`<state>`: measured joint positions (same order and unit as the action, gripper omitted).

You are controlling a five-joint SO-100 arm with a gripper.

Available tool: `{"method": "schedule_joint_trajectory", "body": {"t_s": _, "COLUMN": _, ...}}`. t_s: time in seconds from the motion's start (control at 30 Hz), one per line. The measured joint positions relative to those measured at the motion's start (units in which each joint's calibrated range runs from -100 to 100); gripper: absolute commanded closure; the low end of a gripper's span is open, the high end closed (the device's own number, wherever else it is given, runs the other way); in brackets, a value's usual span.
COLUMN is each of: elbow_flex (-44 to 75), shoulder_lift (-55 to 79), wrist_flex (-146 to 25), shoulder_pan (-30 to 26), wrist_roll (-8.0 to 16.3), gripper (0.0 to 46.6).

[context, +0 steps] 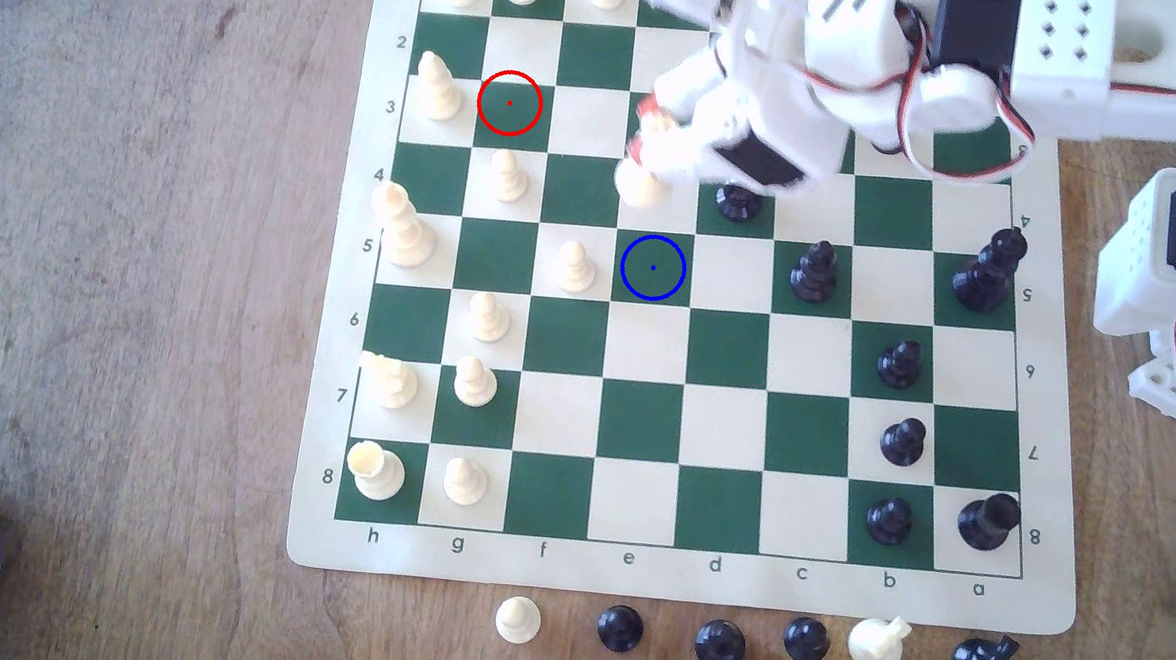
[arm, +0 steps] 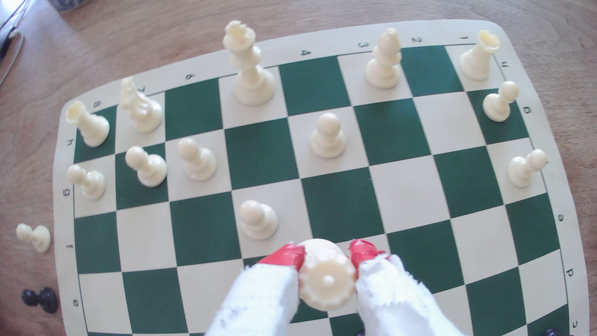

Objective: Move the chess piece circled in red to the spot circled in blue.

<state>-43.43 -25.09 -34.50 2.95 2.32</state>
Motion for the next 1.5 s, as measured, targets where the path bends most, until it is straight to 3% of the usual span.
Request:
{"method": "schedule_joint_trajectory", "body": {"t_s": 0.23, "elbow_flex": -2.6, "shoulder_lift": 2.6, "wrist_flex": 4.3, "shoulder_pan": -3.9, "wrist_roll": -0.2, "gripper": 46.4}}
{"method": "schedule_joint_trajectory", "body": {"t_s": 1.17, "elbow_flex": -2.8, "shoulder_lift": 11.6, "wrist_flex": 8.0, "shoulder_pan": -2.4, "wrist_roll": -1.6, "gripper": 46.4}}
{"method": "schedule_joint_trajectory", "body": {"t_s": 1.2, "elbow_flex": -2.8, "shoulder_lift": 11.6, "wrist_flex": 8.0, "shoulder_pan": -2.4, "wrist_roll": -1.7, "gripper": 45.8}}
{"method": "schedule_joint_trajectory", "body": {"t_s": 1.23, "elbow_flex": -2.8, "shoulder_lift": 11.6, "wrist_flex": 8.0, "shoulder_pan": -2.4, "wrist_roll": -1.7, "gripper": 41.3}}
{"method": "schedule_joint_trajectory", "body": {"t_s": 1.33, "elbow_flex": -2.8, "shoulder_lift": 11.6, "wrist_flex": 8.0, "shoulder_pan": -2.4, "wrist_roll": -1.6, "gripper": 35.5}}
{"method": "schedule_joint_trajectory", "body": {"t_s": 1.5, "elbow_flex": -2.8, "shoulder_lift": 11.6, "wrist_flex": 8.0, "shoulder_pan": -2.4, "wrist_roll": -1.6, "gripper": 28.5}}
